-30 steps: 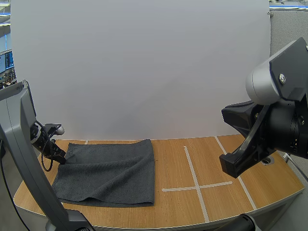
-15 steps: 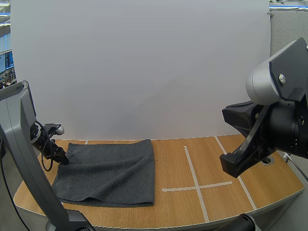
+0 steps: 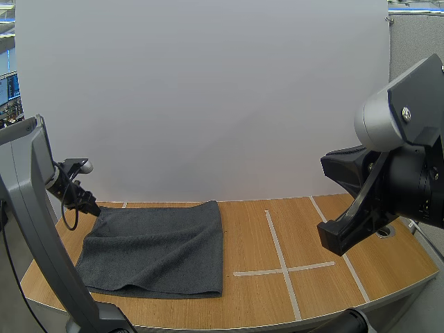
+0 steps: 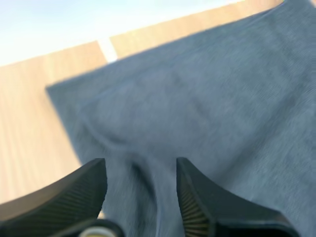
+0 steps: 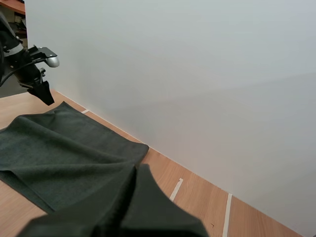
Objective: Fold the towel
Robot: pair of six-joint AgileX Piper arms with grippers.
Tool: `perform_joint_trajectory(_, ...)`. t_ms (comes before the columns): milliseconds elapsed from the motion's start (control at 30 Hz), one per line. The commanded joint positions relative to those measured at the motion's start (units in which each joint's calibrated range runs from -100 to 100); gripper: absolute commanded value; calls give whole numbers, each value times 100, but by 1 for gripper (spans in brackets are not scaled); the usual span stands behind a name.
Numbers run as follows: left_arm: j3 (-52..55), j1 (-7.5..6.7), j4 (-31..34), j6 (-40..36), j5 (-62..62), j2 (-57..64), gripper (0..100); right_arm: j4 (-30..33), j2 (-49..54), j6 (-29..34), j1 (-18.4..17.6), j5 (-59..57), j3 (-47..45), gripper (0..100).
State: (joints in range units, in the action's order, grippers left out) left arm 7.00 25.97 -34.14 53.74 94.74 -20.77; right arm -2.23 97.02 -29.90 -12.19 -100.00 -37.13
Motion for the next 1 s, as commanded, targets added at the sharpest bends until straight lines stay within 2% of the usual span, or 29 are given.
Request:
perform_joint_trajectory(0,-289,-289,-59,-237,-200,-45,71,29,36,-28,54,0,-7,0)
perform_joint_trajectory(167,-661,-376,177,-523,-301,-435,71,0,36,-28,124,0,-7,0)
perform_joint_trajectory(533,-1222,-376,318,-740,-286,-1201,71,0,36,-28,124,0,-7,0)
perform_joint_trajectory(967,-1330,-362,538,-864,-277,-1512,71,46,36,-28,124,0,-7,0)
